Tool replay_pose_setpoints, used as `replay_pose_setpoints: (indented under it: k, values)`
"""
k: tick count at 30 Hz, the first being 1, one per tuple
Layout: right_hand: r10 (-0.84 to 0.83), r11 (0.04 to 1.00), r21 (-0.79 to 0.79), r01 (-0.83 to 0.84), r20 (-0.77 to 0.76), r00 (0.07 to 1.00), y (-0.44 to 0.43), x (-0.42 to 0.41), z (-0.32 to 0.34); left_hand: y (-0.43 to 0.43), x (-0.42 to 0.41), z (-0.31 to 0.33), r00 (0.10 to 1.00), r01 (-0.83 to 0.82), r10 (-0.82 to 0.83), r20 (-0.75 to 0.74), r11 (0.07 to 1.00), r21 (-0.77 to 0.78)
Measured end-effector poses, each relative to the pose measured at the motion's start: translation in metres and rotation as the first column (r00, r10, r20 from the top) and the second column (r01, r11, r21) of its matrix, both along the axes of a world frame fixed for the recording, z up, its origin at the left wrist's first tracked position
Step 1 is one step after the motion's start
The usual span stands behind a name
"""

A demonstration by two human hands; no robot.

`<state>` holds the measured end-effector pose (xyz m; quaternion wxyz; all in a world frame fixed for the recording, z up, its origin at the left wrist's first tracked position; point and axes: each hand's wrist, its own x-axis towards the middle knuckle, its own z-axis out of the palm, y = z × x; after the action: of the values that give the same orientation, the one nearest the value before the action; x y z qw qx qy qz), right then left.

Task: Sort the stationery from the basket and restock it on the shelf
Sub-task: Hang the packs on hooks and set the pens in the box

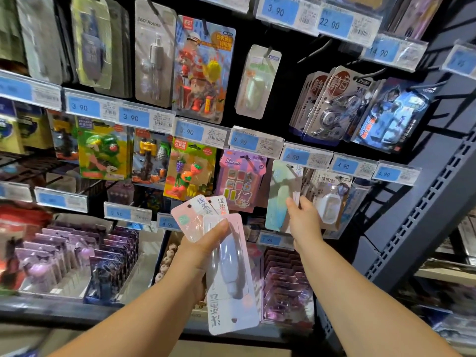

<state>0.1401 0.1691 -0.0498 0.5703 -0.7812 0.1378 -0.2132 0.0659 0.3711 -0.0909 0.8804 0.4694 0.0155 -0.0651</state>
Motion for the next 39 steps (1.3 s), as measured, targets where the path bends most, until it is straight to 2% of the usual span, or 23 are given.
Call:
replay_pose_setpoints:
  k: [2,3,5,6,8,10,12,15,17,23,26,28,32,35,39]
  values:
    - [-0.077,0.961,-0.269,0.068,-0.022,0.997,0.006,-0.008,-0.001,0.001,0.000,0.002,1.000,-0.008,0.008,-0.003,1.000,0.001]
    - [-0.050,0.943,-0.328,0.055,0.023,0.998,0.010,-0.016,-0.002,0.001,0.000,0.002,1.000,-0.013,0.013,-0.002,1.000,0.005]
    - [0.111,0.923,-0.379,-0.057,0.121,0.986,0.020,-0.032,-0.005,0.002,0.000,0.003,0.999,-0.039,0.039,0.011,0.999,0.013]
    - [0.206,0.909,-0.389,-0.151,0.106,0.973,0.024,-0.040,-0.005,0.002,0.001,0.003,0.998,-0.059,0.058,0.013,0.998,0.020]
    - [0.433,0.841,-0.332,-0.427,-0.059,0.899,0.036,-0.055,-0.002,0.004,0.000,0.004,0.996,-0.092,0.091,0.021,0.995,0.031]
    - [0.603,0.729,-0.190,-0.658,-0.276,0.748,0.042,-0.066,0.000,0.005,-0.002,0.005,0.992,-0.124,0.124,0.013,0.992,0.015]
    - [0.667,0.639,-0.131,-0.758,-0.398,0.630,0.047,-0.072,-0.002,0.007,-0.003,0.007,0.988,-0.156,0.156,-0.003,0.988,-0.005]
    - [0.645,0.626,-0.193,-0.755,-0.416,0.641,0.051,-0.077,-0.004,0.009,-0.006,0.011,0.981,-0.192,0.192,-0.005,0.981,-0.016]
    - [0.644,0.646,-0.164,-0.746,-0.408,0.647,0.055,-0.079,-0.005,0.012,-0.007,0.012,0.978,-0.209,0.209,0.006,0.978,-0.006]
    - [0.707,0.664,0.057,-0.745,-0.371,0.602,0.065,-0.083,-0.006,0.018,-0.010,0.014,0.983,-0.185,0.184,0.006,0.983,0.015]
    - [0.765,0.637,0.234,-0.735,-0.307,0.566,0.068,-0.084,-0.009,0.022,-0.010,0.012,0.977,-0.197,0.199,-0.073,0.980,0.035]
    - [0.784,0.619,0.293,-0.728,-0.287,0.551,0.068,-0.083,-0.011,0.024,-0.010,0.011,0.975,-0.182,0.186,-0.118,0.982,0.044]
    - [0.758,0.649,0.266,-0.712,-0.306,0.576,0.066,-0.083,-0.010,0.030,-0.009,0.007,0.975,-0.184,0.191,-0.112,0.980,0.071]
    - [0.755,0.646,0.194,-0.738,-0.302,0.582,0.060,-0.081,-0.009,0.033,-0.008,0.004,0.974,-0.200,0.213,-0.080,0.969,0.147]
    - [0.739,0.642,0.048,-0.765,-0.303,0.601,0.051,-0.078,-0.007,0.035,-0.009,0.004,0.982,-0.166,0.179,-0.065,0.971,0.170]
